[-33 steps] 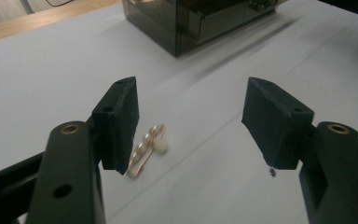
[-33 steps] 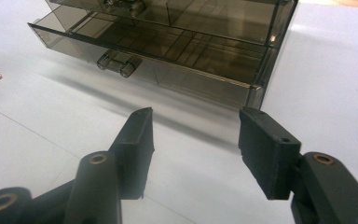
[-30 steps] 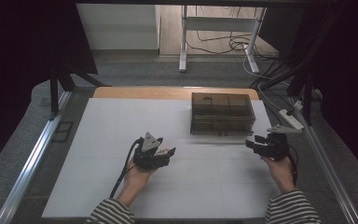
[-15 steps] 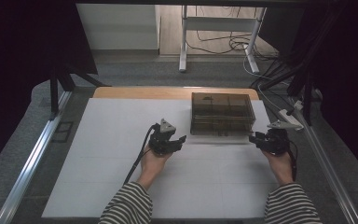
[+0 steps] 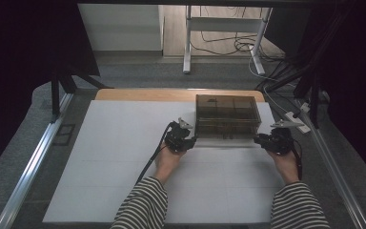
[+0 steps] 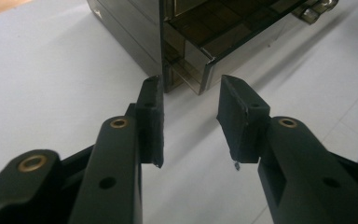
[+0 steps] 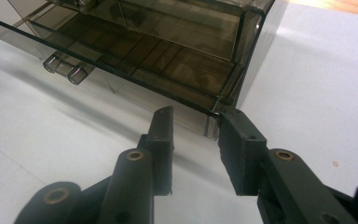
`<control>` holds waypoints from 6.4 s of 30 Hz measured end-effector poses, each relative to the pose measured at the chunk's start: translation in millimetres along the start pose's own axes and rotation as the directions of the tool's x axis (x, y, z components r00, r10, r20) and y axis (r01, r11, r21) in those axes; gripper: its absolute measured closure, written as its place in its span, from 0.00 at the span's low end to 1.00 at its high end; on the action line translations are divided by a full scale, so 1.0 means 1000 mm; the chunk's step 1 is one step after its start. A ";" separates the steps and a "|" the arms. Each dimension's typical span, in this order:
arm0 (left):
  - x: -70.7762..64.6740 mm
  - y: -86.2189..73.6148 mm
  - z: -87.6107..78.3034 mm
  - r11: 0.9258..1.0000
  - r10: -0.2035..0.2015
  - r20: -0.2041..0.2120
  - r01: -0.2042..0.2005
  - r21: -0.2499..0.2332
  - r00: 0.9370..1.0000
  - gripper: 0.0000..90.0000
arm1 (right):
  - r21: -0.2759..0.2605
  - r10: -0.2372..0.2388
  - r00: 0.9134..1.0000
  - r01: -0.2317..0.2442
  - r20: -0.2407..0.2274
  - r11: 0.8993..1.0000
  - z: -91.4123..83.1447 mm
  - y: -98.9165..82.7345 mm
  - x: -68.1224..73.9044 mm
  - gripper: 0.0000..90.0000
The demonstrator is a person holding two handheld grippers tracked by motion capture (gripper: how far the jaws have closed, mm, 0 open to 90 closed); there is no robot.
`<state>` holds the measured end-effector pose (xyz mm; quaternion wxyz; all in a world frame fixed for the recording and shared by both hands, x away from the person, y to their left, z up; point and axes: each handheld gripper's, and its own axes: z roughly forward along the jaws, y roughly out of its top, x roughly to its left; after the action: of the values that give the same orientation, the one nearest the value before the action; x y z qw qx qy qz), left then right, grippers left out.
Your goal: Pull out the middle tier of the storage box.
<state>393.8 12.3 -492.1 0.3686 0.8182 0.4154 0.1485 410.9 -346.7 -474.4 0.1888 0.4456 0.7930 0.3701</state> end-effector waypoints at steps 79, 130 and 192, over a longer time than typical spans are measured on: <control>-0.028 -0.019 -0.004 0.997 0.058 0.107 -0.063 0.042 0.993 0.81 | 0.064 0.014 0.999 -0.011 -0.043 0.998 -0.020 -0.038 0.012 0.79; 0.010 -0.076 -0.100 0.991 0.016 0.048 -0.009 -0.133 0.999 0.44 | -0.142 0.107 0.994 -0.105 0.005 0.984 -0.062 -0.081 0.064 0.39; 0.059 -0.213 -0.194 0.940 -0.181 -0.074 0.150 -0.305 0.981 0.36 | -0.285 0.066 0.998 -0.065 -0.008 0.956 -0.078 -0.113 0.101 0.34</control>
<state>201.8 233.5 -518.2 0.4774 0.7068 0.4738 0.2191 244.1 -330.7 -505.9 0.2393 0.4401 0.7162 0.4859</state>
